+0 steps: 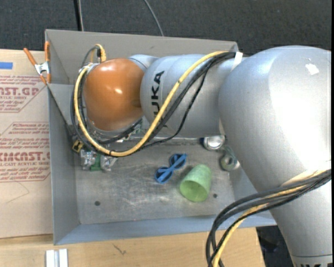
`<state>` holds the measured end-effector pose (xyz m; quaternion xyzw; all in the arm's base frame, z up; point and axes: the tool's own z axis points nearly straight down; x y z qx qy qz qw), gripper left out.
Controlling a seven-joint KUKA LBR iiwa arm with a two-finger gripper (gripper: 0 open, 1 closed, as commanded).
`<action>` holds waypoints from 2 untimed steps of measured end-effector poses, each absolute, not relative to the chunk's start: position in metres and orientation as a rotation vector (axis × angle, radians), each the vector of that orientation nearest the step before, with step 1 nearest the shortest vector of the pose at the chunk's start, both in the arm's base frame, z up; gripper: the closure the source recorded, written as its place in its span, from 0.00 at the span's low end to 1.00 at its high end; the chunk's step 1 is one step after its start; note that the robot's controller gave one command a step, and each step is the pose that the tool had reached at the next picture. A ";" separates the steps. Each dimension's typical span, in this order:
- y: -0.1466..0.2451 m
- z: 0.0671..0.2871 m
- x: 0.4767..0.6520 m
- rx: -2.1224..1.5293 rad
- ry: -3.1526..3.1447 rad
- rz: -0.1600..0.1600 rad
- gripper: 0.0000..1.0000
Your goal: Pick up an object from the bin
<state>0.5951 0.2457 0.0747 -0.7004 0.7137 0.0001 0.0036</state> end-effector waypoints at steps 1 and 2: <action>0.248 0.139 0.597 -2.192 2.237 -0.002 1.00; 0.250 0.192 0.598 -2.190 2.239 -0.001 1.00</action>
Offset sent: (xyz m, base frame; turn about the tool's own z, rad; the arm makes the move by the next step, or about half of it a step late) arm 0.0002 0.0000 0.0601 0.0000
